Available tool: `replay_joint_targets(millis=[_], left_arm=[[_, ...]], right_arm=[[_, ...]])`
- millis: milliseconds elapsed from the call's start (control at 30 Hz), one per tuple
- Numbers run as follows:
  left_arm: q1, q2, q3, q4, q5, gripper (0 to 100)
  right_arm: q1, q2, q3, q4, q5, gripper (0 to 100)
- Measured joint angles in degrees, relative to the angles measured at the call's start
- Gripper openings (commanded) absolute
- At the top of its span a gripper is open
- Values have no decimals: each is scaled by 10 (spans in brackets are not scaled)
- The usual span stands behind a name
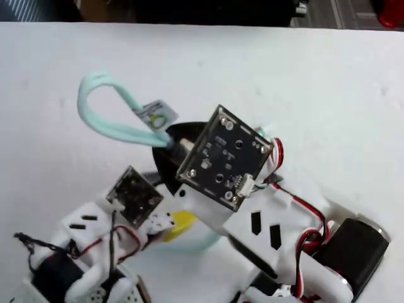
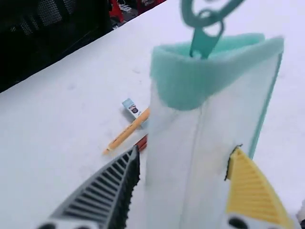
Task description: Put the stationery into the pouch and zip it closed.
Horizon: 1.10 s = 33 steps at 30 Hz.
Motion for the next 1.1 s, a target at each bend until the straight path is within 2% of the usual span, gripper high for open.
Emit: replay_joint_targets(millis=[100, 333, 500, 600, 733, 867, 1033, 1100], left_arm=[[7, 0, 6, -22, 11, 266], [8, 0, 13, -47, 13, 15], [5, 1, 18, -81, 14, 34], [-32, 5, 49, -131, 14, 23], [-106, 5, 118, -230, 25, 24], [-143, 1, 182, -315, 69, 24], [-157, 1, 197, -338, 80, 41], [-157, 1, 197, -336, 81, 106]], right_arm=[[0, 0, 0, 0, 0, 17], [0, 14, 0, -5, -1, 17], [0, 40, 0, -44, -1, 17], [5, 59, 0, -62, -1, 17], [60, 98, 0, -84, -1, 17], [113, 150, 0, -96, -2, 17], [128, 192, 1, -98, -2, 17], [128, 192, 1, -98, -4, 17]])
